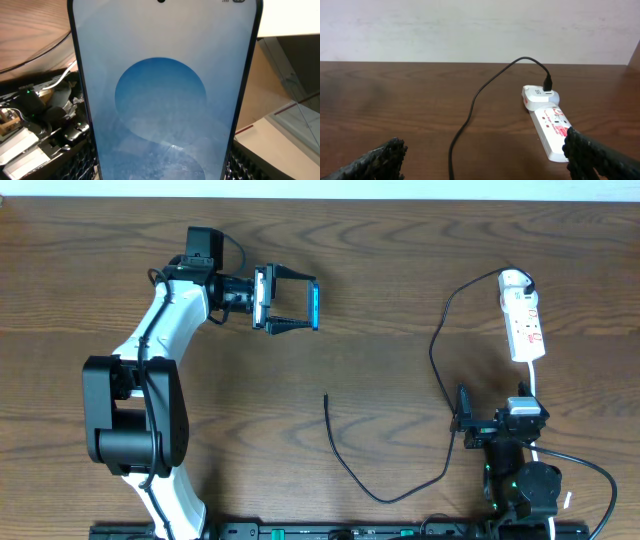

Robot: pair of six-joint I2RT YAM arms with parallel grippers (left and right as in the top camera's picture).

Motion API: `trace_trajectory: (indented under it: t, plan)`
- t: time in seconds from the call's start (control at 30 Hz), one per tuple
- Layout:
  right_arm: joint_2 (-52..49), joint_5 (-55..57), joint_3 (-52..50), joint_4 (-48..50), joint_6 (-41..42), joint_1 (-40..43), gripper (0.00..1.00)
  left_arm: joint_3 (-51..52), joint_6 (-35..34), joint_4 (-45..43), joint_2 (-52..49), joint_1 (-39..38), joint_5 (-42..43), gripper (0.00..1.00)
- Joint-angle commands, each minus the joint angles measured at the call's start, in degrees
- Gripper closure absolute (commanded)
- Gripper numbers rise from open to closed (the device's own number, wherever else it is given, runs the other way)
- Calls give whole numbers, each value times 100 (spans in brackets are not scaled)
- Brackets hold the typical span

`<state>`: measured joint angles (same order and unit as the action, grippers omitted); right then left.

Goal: Plug charger to phone and switch on socket

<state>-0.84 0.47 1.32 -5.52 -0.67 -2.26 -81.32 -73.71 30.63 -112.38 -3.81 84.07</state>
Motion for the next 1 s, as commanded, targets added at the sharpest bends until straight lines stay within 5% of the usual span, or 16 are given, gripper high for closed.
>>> trace_trajectory:
  t: [0.0,0.3,0.97]
  plan:
    - [46,46,-39,-4,-68,-24,1,-7,-28,-13,223,24,223,92]
    - [46,46,-39,-4,-68,-24,1,-7,42,-15,223,26,31,92]
    - [46,46,-39,-4,-68,-24,1,-7,1539,-17,223,17,-767,93]
